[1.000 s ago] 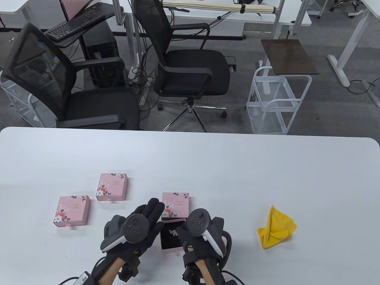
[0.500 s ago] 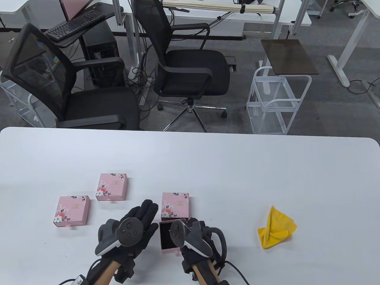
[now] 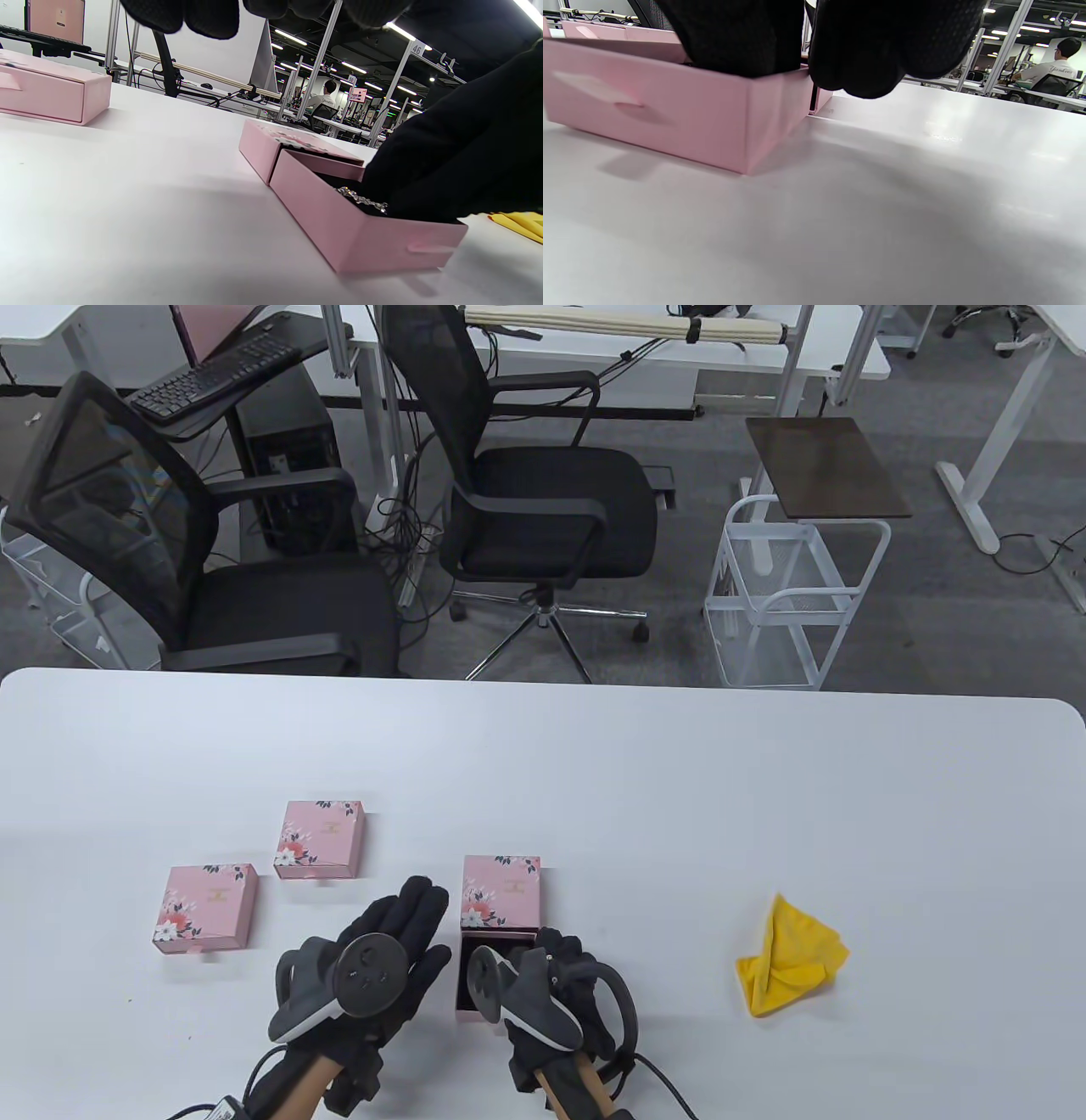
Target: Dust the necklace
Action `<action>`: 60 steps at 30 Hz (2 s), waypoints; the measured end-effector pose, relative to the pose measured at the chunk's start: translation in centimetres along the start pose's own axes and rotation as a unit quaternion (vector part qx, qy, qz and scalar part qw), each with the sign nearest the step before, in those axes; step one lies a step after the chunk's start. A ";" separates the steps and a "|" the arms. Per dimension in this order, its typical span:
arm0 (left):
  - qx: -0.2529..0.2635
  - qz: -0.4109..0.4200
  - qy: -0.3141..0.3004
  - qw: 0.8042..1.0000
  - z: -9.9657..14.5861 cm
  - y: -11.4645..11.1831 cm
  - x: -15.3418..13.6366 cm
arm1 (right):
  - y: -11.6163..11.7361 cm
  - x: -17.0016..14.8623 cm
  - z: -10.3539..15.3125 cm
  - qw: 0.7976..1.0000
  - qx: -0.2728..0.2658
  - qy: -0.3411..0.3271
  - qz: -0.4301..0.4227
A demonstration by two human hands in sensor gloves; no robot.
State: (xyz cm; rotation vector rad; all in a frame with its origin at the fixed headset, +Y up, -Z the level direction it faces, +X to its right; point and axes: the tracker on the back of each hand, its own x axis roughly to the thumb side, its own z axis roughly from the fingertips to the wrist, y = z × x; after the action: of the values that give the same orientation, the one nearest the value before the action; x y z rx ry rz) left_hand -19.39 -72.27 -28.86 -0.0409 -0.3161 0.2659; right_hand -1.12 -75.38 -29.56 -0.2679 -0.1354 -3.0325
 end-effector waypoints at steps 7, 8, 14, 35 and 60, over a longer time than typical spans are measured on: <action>0.002 0.000 -0.002 1.000 0.0 0.0 0.0 | 0.0 0.0 0.0 1.000 0.006 -0.009 -0.001; 0.001 0.000 -0.002 1.000 0.0 0.0 0.0 | 0.0 0.0 0.0 1.000 0.006 -0.010 0.000; 0.000 -0.003 -0.002 1.000 0.1 -0.1 0.1 | -0.2 -0.7 0.1 0.999 0.004 -0.013 -0.034; 0.018 0.021 -0.004 1.000 0.1 0.1 -0.4 | -11.1 -2.7 0.8 0.962 -0.112 -0.048 -0.243; 0.058 0.172 -0.073 0.981 -1.7 8.9 2.7 | -15.0 -5.6 3.1 0.889 -0.189 -0.121 -0.399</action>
State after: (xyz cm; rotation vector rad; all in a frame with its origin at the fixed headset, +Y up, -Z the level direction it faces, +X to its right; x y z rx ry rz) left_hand -18.65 -62.93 -30.37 0.0393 -0.4399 0.6326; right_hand 3.36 -59.68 -28.68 -0.8008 0.4568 -3.8031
